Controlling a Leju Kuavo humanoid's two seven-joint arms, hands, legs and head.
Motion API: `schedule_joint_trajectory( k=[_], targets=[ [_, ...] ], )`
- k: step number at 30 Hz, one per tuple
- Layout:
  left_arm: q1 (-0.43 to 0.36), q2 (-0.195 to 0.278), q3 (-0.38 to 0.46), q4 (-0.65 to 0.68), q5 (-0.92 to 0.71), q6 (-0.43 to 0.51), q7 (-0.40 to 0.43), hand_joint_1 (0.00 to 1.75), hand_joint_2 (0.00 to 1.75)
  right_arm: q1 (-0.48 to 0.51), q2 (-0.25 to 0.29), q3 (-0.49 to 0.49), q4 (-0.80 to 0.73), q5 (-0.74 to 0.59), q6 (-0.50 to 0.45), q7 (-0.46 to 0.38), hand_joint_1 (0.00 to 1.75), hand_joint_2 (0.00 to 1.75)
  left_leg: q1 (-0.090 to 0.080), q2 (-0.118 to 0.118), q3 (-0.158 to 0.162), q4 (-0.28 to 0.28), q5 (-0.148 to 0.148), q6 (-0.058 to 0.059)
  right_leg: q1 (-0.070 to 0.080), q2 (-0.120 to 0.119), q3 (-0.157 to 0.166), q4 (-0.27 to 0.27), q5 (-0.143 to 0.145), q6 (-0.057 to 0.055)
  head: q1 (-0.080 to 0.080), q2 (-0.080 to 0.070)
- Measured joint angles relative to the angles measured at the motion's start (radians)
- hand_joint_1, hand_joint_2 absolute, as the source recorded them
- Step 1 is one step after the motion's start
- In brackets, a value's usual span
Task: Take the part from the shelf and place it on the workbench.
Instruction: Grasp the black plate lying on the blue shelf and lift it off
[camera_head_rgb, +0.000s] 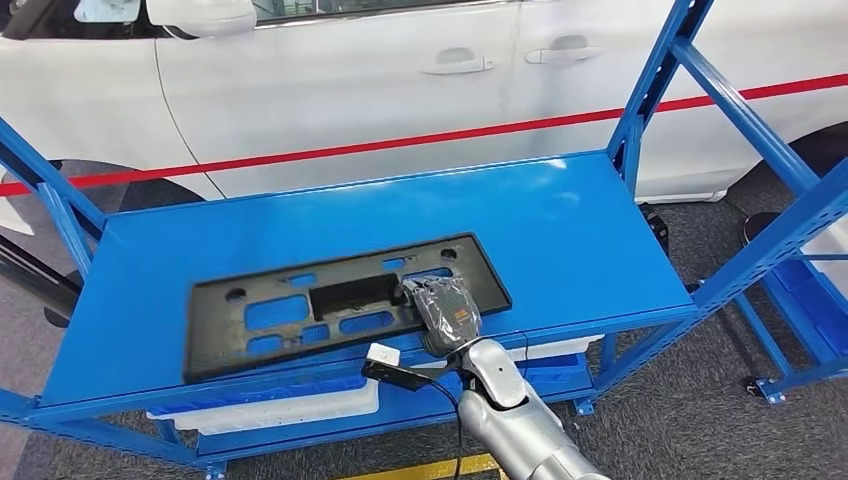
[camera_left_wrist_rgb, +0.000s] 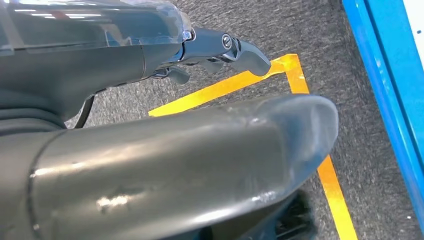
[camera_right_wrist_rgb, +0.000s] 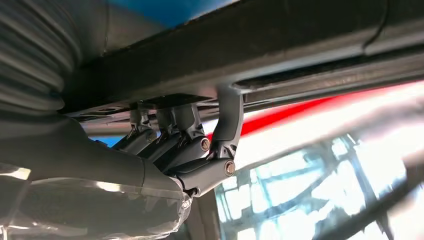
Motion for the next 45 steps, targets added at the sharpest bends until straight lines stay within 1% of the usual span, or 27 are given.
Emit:
schedule_joint_trajectory(
  k=[2,3,4,6,11,14,16,17,18,20,21,24,26,27,29,30,31,32,33,34,35,36,37,40,41,42,45],
  targets=[
    [0.004,-0.001,0.015,0.000,0.005,0.002,-0.011,0.00,0.00,0.037,0.004,0.000,-0.118,-0.215,0.036,-0.070,1.75,1.75,-0.003,0.000,0.063,-0.133,0.053,0.008,0.002,0.003,0.000,0.007,-0.005,0.005,-0.001,0.000],
    [0.005,-0.002,0.023,0.000,0.006,0.004,-0.016,0.00,0.00,0.060,0.003,-0.001,-0.190,-0.318,0.052,-0.094,1.75,1.75,-0.005,-0.001,0.081,-0.174,0.063,0.012,0.003,0.002,-0.003,0.010,-0.007,0.010,0.000,0.000],
    [0.007,-0.004,0.031,0.000,0.007,0.005,-0.020,0.00,0.00,0.083,-0.001,-0.001,-0.266,-0.414,0.067,-0.113,1.75,1.75,-0.009,-0.002,0.088,-0.194,0.064,0.017,0.004,0.001,-0.006,0.012,-0.007,0.015,0.000,0.000],
    [0.011,-0.006,0.042,0.000,0.007,0.006,-0.024,0.00,0.00,0.112,-0.007,-0.002,-0.365,-0.528,0.081,-0.135,1.75,1.75,-0.012,-0.003,0.086,-0.196,0.064,0.023,0.004,0.000,-0.010,0.012,-0.005,0.022,0.001,0.000],
    [0.013,-0.007,0.044,0.000,0.007,0.007,-0.025,0.00,0.00,0.118,-0.009,-0.002,-0.387,-0.551,0.084,-0.141,1.75,1.75,-0.013,-0.004,0.085,-0.196,0.065,0.024,0.003,0.000,-0.010,0.011,-0.005,0.023,0.000,0.000],
    [0.020,-0.011,0.055,0.000,0.008,0.010,-0.026,0.00,0.00,0.137,-0.024,-0.009,-0.489,-0.640,0.100,-0.160,1.75,1.75,-0.010,-0.003,0.087,-0.203,0.070,0.033,0.002,0.000,-0.011,0.015,-0.009,0.033,0.001,0.000],
    [0.023,-0.017,0.070,0.000,0.009,0.012,-0.028,0.00,0.00,0.168,-0.053,-0.020,-0.613,-0.712,0.111,-0.184,1.75,1.75,-0.007,0.000,0.090,-0.211,0.075,0.046,-0.003,0.000,-0.059,0.117,-0.057,0.048,0.006,0.000],
    [0.023,-0.020,0.079,0.000,0.010,0.013,-0.028,0.00,0.00,0.186,-0.070,-0.025,-0.671,-0.743,0.114,-0.199,1.75,1.75,-0.006,0.000,0.091,-0.213,0.076,0.051,-0.007,0.000,-0.076,0.154,-0.067,0.054,0.008,0.000],
    [0.023,-0.024,0.085,0.000,0.011,0.012,-0.030,0.00,0.00,0.201,-0.084,-0.029,-0.716,-0.771,0.116,-0.214,1.75,1.75,-0.006,0.000,0.092,-0.211,0.074,0.052,-0.010,-0.001,-0.079,0.162,-0.062,0.057,0.010,0.000],
    [0.022,-0.029,0.096,0.000,0.014,0.011,-0.034,0.00,0.00,0.217,-0.099,-0.037,-0.769,-0.823,0.125,-0.232,1.75,1.75,-0.010,-0.001,0.092,-0.207,0.069,0.046,-0.010,-0.002,-0.030,0.062,-0.017,0.052,0.011,0.000],
    [0.022,-0.031,0.100,0.000,0.015,0.011,-0.036,0.00,0.00,0.223,-0.103,-0.041,-0.788,-0.845,0.133,-0.236,1.75,1.75,-0.012,-0.002,0.092,-0.205,0.068,0.041,-0.008,-0.002,-0.012,0.024,-0.008,0.048,0.011,0.000],
    [0.022,-0.035,0.113,0.000,0.017,0.013,-0.040,0.00,0.00,0.262,-0.112,-0.053,-0.832,-0.920,0.172,-0.241,1.75,1.75,-0.012,-0.002,0.092,-0.207,0.064,0.025,-0.006,0.000,-0.005,0.005,-0.009,0.034,0.010,0.000],
    [0.021,-0.037,0.124,0.000,0.023,0.015,-0.042,0.00,0.00,0.297,-0.114,-0.062,-0.847,-0.963,0.198,-0.240,1.75,1.75,-0.009,-0.001,0.085,-0.182,0.043,0.015,-0.009,-0.002,0.000,-0.001,-0.007,0.022,0.009,0.000],
    [0.021,-0.037,0.132,0.000,0.025,0.015,-0.043,0.00,0.00,0.317,-0.115,-0.066,-0.850,-0.975,0.207,-0.240,1.75,1.75,-0.008,-0.001,0.068,-0.142,0.017,0.010,-0.011,-0.004,0.003,-0.004,-0.007,0.017,0.008,0.000],
    [0.021,-0.039,0.147,0.000,0.028,0.016,-0.045,0.00,0.00,0.363,-0.115,-0.074,-0.852,-0.981,0.221,-0.247,1.75,1.75,-0.007,0.000,0.011,-0.012,-0.048,0.004,-0.011,-0.008,0.006,-0.005,-0.009,0.010,0.006,0.000],
    [0.022,-0.040,0.153,0.000,0.028,0.016,-0.045,0.00,0.00,0.386,-0.115,-0.076,-0.852,-0.979,0.229,-0.252,1.75,1.75,-0.006,0.000,-0.017,0.046,-0.068,0.002,-0.010,-0.009,0.006,-0.004,-0.011,0.008,0.006,0.000],
    [0.023,-0.041,0.158,0.000,0.028,0.016,-0.045,0.00,0.00,0.406,-0.115,-0.077,-0.852,-0.976,0.236,-0.258,1.75,1.75,-0.006,0.000,-0.032,0.077,-0.070,0.002,-0.010,-0.009,0.007,-0.003,-0.012,0.008,0.006,0.000],
    [0.024,-0.042,0.163,0.000,0.028,0.017,-0.045,0.00,0.00,0.422,-0.115,-0.078,-0.852,-0.973,0.244,-0.262,1.75,1.75,-0.006,0.000,-0.030,0.068,-0.052,0.002,-0.010,-0.008,0.008,-0.002,-0.013,0.008,0.006,0.000],
    [0.023,-0.043,0.167,0.000,0.027,0.018,-0.045,0.00,0.00,0.437,-0.115,-0.080,-0.852,-0.969,0.253,-0.268,1.75,1.75,-0.006,0.000,-0.008,0.020,-0.018,0.004,-0.010,-0.007,0.011,0.000,-0.016,0.009,0.006,0.000],
    [0.023,-0.043,0.172,0.000,0.027,0.021,-0.045,0.00,0.00,0.453,-0.114,-0.083,-0.853,-0.962,0.263,-0.275,1.75,1.75,-0.007,0.000,0.024,-0.050,0.019,0.007,-0.010,-0.006,0.013,0.002,-0.019,0.012,0.006,0.000],
    [0.022,-0.043,0.177,0.000,0.027,0.025,-0.044,0.00,0.00,0.471,-0.113,-0.088,-0.855,-0.953,0.273,-0.286,1.75,1.75,-0.008,0.000,0.055,-0.118,0.045,0.011,-0.008,-0.005,0.015,0.005,-0.022,0.016,0.006,0.000],
    [0.021,-0.043,0.182,0.000,0.027,0.030,-0.044,0.00,0.00,0.493,-0.110,-0.092,-0.858,-0.941,0.281,-0.301,1.75,1.75,-0.010,-0.001,0.078,-0.167,0.059,0.015,-0.007,-0.005,0.016,0.007,-0.025,0.021,0.006,0.000],
    [0.020,-0.044,0.188,0.000,0.027,0.035,-0.043,0.00,0.00,0.516,-0.107,-0.095,-0.862,-0.929,0.287,-0.319,1.75,1.75,-0.012,-0.001,0.089,-0.191,0.062,0.019,-0.005,-0.006,0.015,0.008,-0.026,0.025,0.007,0.000],
    [0.023,-0.047,0.201,0.000,0.025,0.041,-0.039,0.00,0.00,0.579,-0.102,-0.099,-0.876,-0.912,0.301,-0.373,1.75,1.75,-0.012,-0.002,0.093,-0.203,0.064,0.035,-0.006,-0.006,0.016,0.009,-0.029,0.040,0.007,0.000],
    [0.024,-0.048,0.205,0.000,0.023,0.043,-0.038,0.00,0.00,0.595,-0.101,-0.099,-0.881,-0.911,0.306,-0.388,1.75,1.75,-0.010,-0.001,0.095,-0.208,0.069,0.042,-0.006,-0.005,0.012,0.021,-0.042,0.044,0.009,0.000],
    [0.023,-0.049,0.208,0.000,0.021,0.045,-0.037,0.00,0.00,0.610,-0.101,-0.101,-0.887,-0.913,0.312,-0.401,1.75,1.75,-0.008,0.001,0.096,-0.212,0.074,0.049,-0.007,-0.005,0.000,0.052,-0.066,0.048,0.010,0.000],
    [0.020,-0.050,0.215,0.000,0.017,0.047,-0.034,0.00,0.00,0.644,-0.101,-0.110,-0.893,-0.918,0.336,-0.431,1.75,1.75,-0.009,0.002,0.089,-0.212,0.080,0.056,-0.011,-0.005,-0.080,0.234,-0.167,0.057,0.014,0.000]
  ],
)
